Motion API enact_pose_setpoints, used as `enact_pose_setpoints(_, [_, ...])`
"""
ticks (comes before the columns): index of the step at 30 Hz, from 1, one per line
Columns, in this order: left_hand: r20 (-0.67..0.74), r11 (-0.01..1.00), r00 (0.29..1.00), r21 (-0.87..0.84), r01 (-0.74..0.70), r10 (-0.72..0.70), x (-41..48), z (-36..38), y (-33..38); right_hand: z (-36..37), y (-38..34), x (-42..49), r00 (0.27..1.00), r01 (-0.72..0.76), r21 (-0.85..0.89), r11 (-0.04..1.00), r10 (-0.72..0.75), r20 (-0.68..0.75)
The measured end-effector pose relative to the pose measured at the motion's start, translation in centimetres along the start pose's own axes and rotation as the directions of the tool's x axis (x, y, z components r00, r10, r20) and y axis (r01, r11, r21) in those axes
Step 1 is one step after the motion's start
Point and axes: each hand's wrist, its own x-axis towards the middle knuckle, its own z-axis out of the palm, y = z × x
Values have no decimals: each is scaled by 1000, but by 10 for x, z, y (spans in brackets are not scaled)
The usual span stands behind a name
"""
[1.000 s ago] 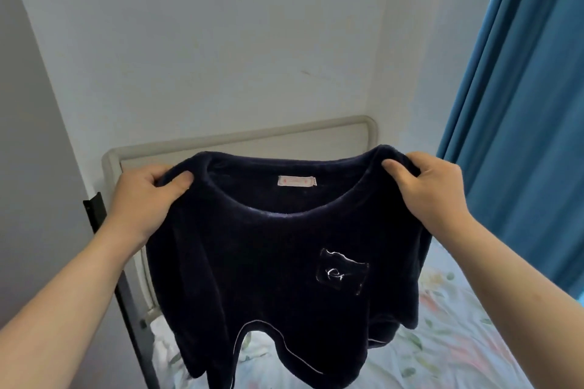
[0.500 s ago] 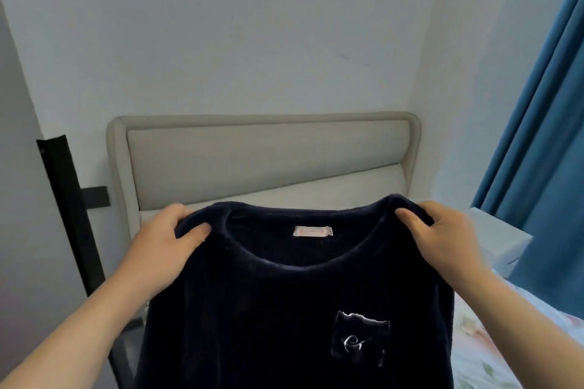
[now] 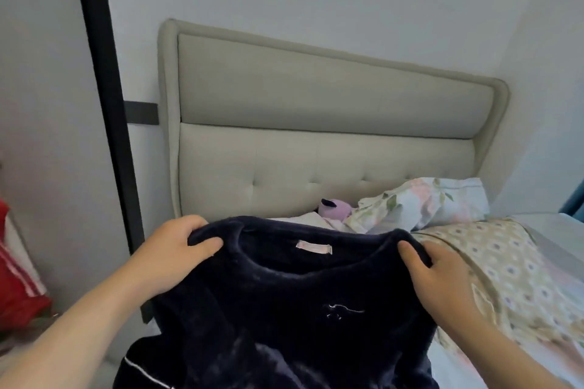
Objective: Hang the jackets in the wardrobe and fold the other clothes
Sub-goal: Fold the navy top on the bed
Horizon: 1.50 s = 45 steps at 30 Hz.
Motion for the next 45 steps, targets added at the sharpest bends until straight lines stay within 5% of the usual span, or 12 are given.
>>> enact_pose_setpoints(9, [-334, 999, 942, 24, -31, 38, -102, 36, 18, -46, 35, -43, 985, 168, 115, 979, -172, 30])
enact_pose_setpoints(21, [-583, 976, 783, 132, -175, 219, -195, 21, 177, -193, 14, -31, 930, 367, 302, 880, -347, -120])
enact_pose_setpoints(35, [-628, 935, 695, 181, -306, 349, -262, 23, 297, -329, 19, -29, 821, 559, 257, 788, -485, -301])
enact_pose_setpoints(42, [-723, 868, 517, 236, -437, 458, -274, 13, 331, -377, 6, -19, 818, 547, 240, 802, -451, -359])
enact_pose_setpoints(45, [-700, 888, 564, 238, -394, 438, -252, 20, 319, -356, 9, -7, 860, 492, 239, 837, -426, -279])
